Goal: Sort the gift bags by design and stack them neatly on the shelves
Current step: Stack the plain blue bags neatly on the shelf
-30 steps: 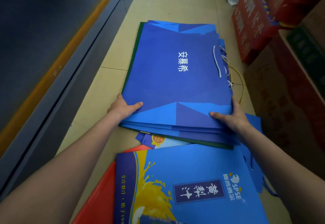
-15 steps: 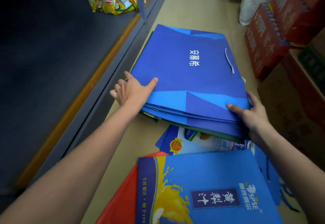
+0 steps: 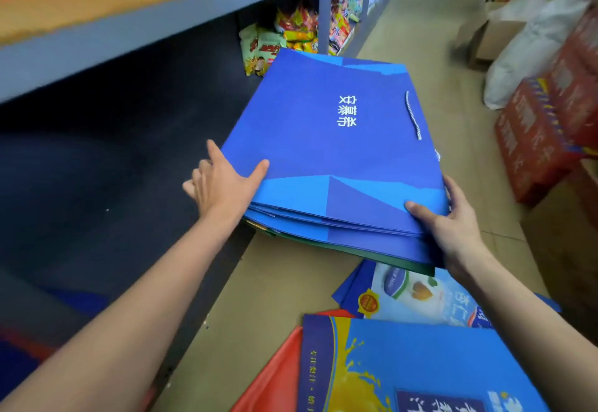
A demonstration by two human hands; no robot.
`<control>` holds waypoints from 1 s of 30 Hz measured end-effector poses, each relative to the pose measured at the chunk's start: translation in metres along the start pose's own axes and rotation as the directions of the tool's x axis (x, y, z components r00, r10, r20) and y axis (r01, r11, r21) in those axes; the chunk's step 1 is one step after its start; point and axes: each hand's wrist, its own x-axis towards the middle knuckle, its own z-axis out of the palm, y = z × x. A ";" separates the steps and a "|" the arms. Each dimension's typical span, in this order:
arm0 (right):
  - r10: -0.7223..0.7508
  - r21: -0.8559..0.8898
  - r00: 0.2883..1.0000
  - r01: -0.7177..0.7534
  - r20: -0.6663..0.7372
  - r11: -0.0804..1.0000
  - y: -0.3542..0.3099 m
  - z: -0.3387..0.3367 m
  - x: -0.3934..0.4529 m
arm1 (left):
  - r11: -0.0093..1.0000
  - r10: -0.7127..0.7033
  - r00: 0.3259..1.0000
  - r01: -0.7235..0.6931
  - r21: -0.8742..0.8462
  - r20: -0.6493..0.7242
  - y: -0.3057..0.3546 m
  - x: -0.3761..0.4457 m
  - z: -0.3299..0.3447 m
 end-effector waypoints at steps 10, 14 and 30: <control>0.095 -0.115 0.985 -0.079 0.145 0.990 0.002 0.066 0.011 | 0.985 -0.165 0.986 0.165 0.049 0.007 -0.067 0.016 -0.002; 0.099 -0.239 0.982 -0.059 0.162 0.969 0.013 0.081 0.016 | 0.964 -0.238 0.970 0.229 0.131 0.055 -0.086 0.022 0.007; 0.033 -0.335 0.932 0.097 0.362 0.937 0.007 0.120 0.048 | 0.972 -0.136 0.911 0.047 0.230 0.390 -0.099 0.016 0.001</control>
